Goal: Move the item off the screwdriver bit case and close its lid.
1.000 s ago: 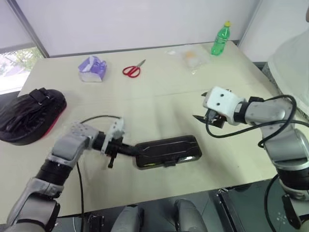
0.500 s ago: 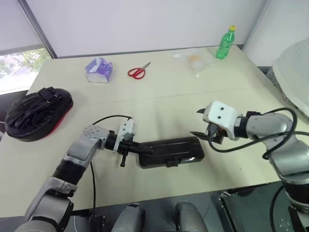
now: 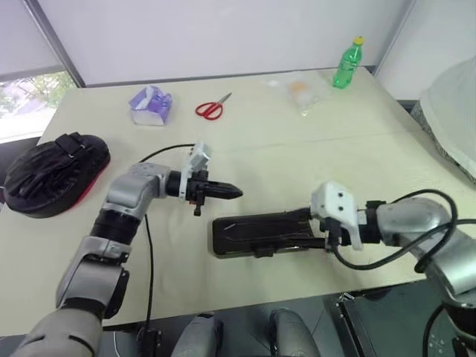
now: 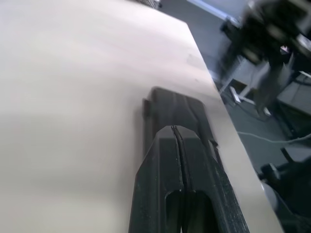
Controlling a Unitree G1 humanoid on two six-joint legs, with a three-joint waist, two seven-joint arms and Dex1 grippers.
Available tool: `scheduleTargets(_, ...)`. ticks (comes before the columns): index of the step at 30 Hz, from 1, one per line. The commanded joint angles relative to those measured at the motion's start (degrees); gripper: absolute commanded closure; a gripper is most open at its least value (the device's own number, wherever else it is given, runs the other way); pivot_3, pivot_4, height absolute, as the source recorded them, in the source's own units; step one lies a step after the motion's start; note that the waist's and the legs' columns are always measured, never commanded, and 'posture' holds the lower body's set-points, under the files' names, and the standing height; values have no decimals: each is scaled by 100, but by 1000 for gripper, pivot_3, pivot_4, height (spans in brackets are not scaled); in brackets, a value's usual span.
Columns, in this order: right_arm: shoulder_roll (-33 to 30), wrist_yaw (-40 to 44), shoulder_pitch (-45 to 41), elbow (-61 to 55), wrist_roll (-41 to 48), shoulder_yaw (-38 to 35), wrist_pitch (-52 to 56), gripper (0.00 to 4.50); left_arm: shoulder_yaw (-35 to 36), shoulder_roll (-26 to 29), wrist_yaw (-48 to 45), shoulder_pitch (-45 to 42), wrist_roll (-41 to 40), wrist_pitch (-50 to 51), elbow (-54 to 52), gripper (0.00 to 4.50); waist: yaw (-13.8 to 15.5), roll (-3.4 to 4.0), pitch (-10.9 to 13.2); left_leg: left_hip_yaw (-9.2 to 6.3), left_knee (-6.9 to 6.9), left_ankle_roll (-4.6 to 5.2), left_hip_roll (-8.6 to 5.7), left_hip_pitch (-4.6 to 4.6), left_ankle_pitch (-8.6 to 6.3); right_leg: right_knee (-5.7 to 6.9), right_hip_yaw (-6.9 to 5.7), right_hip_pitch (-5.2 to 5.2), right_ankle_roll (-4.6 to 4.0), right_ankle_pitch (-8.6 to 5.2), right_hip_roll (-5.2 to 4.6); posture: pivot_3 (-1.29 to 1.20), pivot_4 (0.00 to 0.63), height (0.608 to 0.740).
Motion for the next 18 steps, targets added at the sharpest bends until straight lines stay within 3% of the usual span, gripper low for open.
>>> scheduleTargets(1, 158, -106, 30, -200, 233, 362, -46, 4130, -93, -251, 81, -299, 345, -520, 502, 4500, -3, -7, 5, 0, 1, 0, -1, -1, 0, -1, 0, 0, 0, 0, 0, 0, 150, 740)
scheduleTargets(2, 221, -129, 33, -119, 159, 626, -116, 4463, -167, -391, 147, -361, 493, -706, 752, 4500, -4, -7, 5, 0, 2, -1, -1, -2, 0, -1, 0, -1, 0, 0, -1, 0, 150, 740)
scheduleTargets(9, 417, -496, 19, 348, -411, 1653, -462, 4463, -417, -1036, 335, -578, 1219, -1682, 1863, 4500, -5, -14, 13, 8, 10, -3, -3, -24, 2, 1, -2, -21, 1, 1, 0, 0, 150, 740)
scheduleTargets(18, 319, -1119, 149, 510, -1287, 2008, -851, 4463, -589, -1436, 408, -386, 1814, -2632, 2401, 4500, 5, -15, 12, 11, 14, -6, -6, -39, 4, 2, -5, -33, 5, 3, -1, 0, 150, 740)
